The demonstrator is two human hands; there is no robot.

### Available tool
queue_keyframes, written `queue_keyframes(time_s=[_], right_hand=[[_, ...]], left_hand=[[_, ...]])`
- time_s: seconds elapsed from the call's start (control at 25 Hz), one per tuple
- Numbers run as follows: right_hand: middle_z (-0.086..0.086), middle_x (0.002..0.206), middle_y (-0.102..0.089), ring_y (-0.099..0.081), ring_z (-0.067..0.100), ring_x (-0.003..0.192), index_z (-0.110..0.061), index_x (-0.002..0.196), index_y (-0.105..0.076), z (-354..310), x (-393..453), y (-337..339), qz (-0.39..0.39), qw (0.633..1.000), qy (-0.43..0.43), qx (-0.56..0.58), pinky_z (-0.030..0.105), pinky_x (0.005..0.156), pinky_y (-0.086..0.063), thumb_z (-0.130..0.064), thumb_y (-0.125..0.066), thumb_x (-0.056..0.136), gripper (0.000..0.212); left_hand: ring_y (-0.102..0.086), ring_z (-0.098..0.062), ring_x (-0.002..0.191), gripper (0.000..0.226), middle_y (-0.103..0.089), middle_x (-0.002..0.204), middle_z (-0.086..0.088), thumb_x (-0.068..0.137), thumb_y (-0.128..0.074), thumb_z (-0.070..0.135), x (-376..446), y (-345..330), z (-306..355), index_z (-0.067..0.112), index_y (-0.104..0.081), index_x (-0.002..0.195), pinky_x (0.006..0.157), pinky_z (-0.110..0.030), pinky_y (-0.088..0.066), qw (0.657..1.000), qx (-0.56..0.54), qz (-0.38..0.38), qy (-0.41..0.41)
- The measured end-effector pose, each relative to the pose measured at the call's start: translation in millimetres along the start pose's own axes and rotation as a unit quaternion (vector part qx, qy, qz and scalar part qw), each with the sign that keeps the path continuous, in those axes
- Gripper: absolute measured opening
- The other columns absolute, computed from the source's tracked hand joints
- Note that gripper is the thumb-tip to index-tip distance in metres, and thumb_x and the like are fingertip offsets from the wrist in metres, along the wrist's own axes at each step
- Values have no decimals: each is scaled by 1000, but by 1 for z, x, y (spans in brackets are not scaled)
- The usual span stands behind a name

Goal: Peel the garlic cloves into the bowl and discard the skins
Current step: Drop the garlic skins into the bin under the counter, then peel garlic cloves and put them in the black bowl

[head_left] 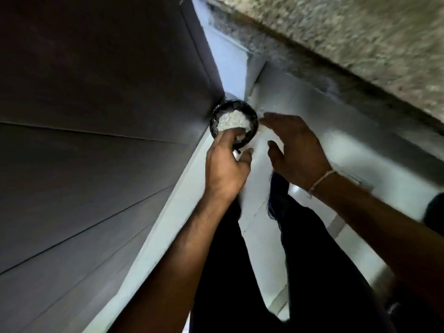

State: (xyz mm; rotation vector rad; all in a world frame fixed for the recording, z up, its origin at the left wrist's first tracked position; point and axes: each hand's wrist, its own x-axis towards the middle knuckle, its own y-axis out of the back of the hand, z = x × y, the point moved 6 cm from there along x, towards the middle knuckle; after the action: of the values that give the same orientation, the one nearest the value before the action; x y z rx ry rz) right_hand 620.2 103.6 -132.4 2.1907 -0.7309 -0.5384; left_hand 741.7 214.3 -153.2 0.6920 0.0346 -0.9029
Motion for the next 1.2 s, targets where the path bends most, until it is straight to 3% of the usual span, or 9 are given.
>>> queue_keyframes(time_s=[0.2, 0.4, 0.64, 0.88, 1.04, 1.2], right_hand=[[11, 149, -55, -51, 34, 135, -8, 143, -58, -39, -80, 110, 96, 995, -21, -18, 43, 114, -41, -7, -64, 90, 53], [7, 151, -53, -51, 31, 136, -9, 143, -57, -44, -180, 165, 228, 962, -151, -3, 40, 113, -42, -8, -66, 90, 54], [10, 152, -52, -50, 30, 137, -8, 144, -57, -21, -308, 208, 385, 877, -287, -18, 39, 116, -40, -2, -66, 87, 58], [14, 150, -54, -52, 33, 134, -5, 142, -57, 17, -451, 240, 517, 754, -399, -71, 41, 115, -39, -3, -65, 85, 58], [15, 150, -54, -51, 35, 134, -5, 143, -56, 44, -530, 247, 537, 700, -466, -68, 36, 116, -35, -4, -62, 84, 59], [16, 149, -55, -50, 36, 135, -4, 142, -58, 61, -591, 255, 562, 650, -508, -68, 47, 115, -41, -5, -61, 85, 56]], left_hand=[[-67, -14, 112, 46, -69, 125, 4, 86, -76, 14, -50, 19, 120, 15, -66, 130, 95, -38, -58, 979, 42, -87, -179], [-61, -19, 122, 57, -65, 132, 1, 84, -79, 13, -97, -14, 204, 15, -60, 138, 100, -41, -54, 909, 122, -208, -339], [-56, -16, 125, 65, -58, 140, 6, 84, -82, 19, -183, -97, 276, 21, -54, 142, 99, -33, -52, 788, 172, -346, -479], [-49, -15, 137, 75, -51, 152, 7, 88, -80, 26, -294, -204, 338, 27, -42, 152, 103, -24, -40, 653, 190, -463, -568], [-51, -24, 137, 76, -54, 150, -2, 86, -81, 25, -363, -271, 362, 20, -44, 152, 108, -34, -45, 583, 197, -497, -612], [-56, -24, 131, 70, -60, 141, -3, 86, -78, 20, -418, -321, 373, 15, -47, 149, 106, -42, -50, 544, 187, -552, -604]])
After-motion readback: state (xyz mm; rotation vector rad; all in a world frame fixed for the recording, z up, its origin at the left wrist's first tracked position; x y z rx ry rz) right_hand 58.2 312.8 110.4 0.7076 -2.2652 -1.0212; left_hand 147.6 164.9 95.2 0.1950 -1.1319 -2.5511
